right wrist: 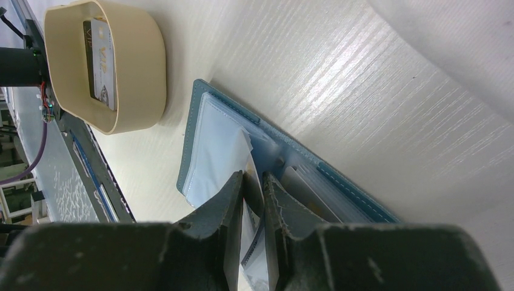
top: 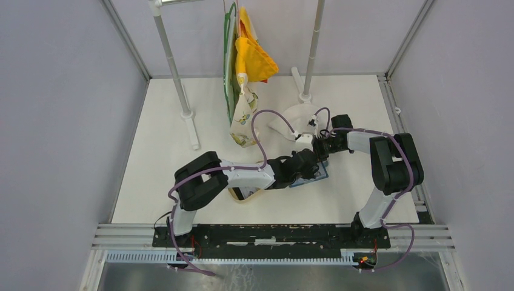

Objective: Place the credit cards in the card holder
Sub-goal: Insert the credit card into the card holder.

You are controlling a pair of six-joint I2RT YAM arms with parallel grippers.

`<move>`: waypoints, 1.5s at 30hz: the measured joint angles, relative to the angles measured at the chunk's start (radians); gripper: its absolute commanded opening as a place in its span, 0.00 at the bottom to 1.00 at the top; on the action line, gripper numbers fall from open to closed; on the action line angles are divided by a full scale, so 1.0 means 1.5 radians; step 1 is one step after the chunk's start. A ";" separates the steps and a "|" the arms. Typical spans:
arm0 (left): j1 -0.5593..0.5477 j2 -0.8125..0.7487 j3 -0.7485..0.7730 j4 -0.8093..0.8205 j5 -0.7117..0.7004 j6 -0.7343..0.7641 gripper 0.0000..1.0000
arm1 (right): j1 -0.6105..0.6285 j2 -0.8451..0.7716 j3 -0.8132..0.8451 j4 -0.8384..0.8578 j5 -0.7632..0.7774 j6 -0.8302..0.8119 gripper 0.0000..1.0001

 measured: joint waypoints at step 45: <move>-0.026 0.099 0.140 -0.228 -0.180 -0.049 0.18 | 0.004 0.001 0.004 -0.007 -0.017 -0.017 0.36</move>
